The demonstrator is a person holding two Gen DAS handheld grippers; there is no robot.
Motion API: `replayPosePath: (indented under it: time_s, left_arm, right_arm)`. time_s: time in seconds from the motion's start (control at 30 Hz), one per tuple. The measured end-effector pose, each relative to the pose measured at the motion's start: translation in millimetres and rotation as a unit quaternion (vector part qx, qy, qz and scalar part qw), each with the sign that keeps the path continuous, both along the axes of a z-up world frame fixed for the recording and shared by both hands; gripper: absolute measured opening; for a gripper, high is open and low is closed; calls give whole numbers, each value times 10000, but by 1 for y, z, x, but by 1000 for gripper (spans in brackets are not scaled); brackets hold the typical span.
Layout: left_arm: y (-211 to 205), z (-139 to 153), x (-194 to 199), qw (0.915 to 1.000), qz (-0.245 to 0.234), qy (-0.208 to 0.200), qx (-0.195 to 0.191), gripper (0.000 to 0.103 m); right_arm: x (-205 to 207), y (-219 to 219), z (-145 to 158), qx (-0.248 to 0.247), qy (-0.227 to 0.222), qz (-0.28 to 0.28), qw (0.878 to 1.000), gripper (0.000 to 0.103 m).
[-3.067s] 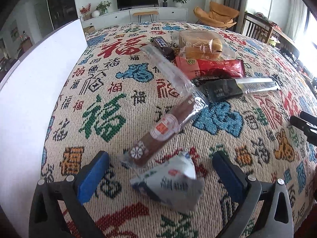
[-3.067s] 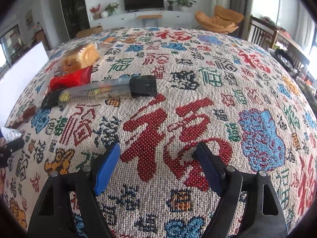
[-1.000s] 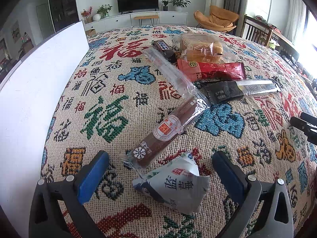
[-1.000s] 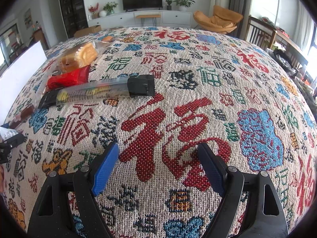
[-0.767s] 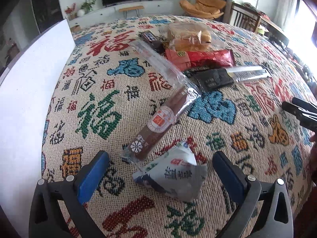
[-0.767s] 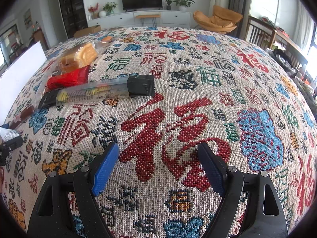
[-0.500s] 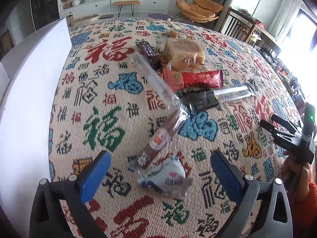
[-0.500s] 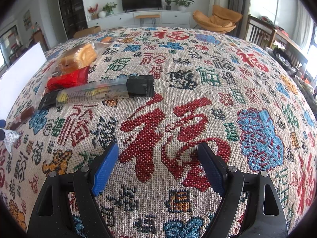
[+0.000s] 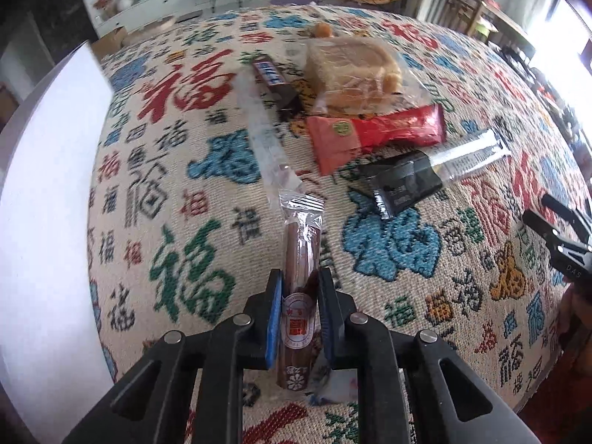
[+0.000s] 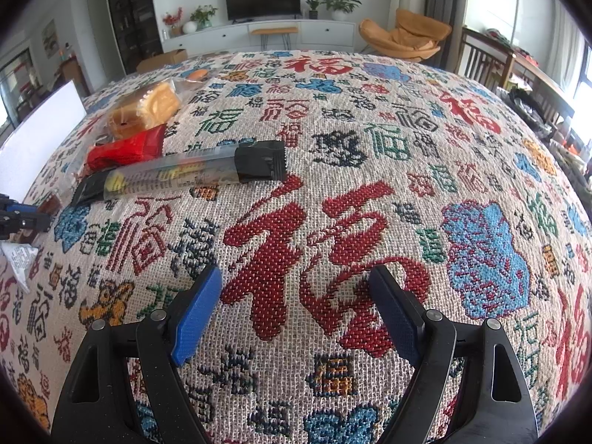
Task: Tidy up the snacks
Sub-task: 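Grasp the brown sausage stick with the left tool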
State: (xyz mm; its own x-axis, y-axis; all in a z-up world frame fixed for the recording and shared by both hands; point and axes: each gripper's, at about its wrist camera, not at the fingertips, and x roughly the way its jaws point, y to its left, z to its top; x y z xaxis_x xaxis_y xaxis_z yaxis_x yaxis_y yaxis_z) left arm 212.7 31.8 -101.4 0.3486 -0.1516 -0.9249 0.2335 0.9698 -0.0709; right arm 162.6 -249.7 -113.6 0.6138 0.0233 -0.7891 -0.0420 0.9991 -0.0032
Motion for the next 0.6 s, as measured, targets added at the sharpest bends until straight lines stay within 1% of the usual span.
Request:
replayPosePath:
  time_s: [0.03, 0.1, 0.13, 0.17, 0.27, 0.4, 0.43, 0.47, 0.5, 0.53, 0.57, 0.6]
  left_arm:
    - [14, 2, -6, 9994, 286, -35, -194, 18]
    - [41, 6, -22, 9949, 811, -87, -585, 18]
    - [53, 8, -33, 9921, 1020, -131, -722, 18]
    - [58, 8, -43, 9903, 1128, -168, -789, 18]
    - [64, 4, -73, 9895, 1184, -298, -768, 18]
    - [64, -6, -106, 9889, 1271, -521, -573, 20]
    - [64, -8, -108, 9885, 1300, -550, -550, 24]
    - [66, -11, -112, 9886, 1304, -547, -519, 29]
    - [66, -12, -114, 9889, 1290, -546, -492, 44]
    - [66, -12, -118, 9892, 1243, -608, -488, 54]
    - [65, -13, -121, 9896, 1211, -653, -431, 57]
    - [63, -14, -122, 9902, 1175, -669, -341, 58]
  right_arm:
    - [0, 0, 0, 0, 1, -1, 10000, 84]
    - [0, 0, -1, -4, 1, -6, 10000, 84]
    - [1, 1, -1, -12, 2, -6, 10000, 84]
    - [0, 1, -1, -16, 0, -11, 10000, 84]
    - [0, 1, -1, -14, 0, -10, 10000, 84]
    - [0, 2, -2, -33, 2, -7, 10000, 84]
    - [-2, 4, -1, -31, 1, 23, 10000, 84]
    - [-7, 8, 1, 201, -1, 150, 9997, 85]
    - [-15, 15, 4, 694, -56, 432, 9966, 85]
    - [-23, 25, 7, 1126, -111, 722, 9909, 85]
    - [-31, 43, 11, 1444, -159, 1085, 9834, 85]
    - [-36, 62, 13, 1521, -162, 1415, 9781, 85]
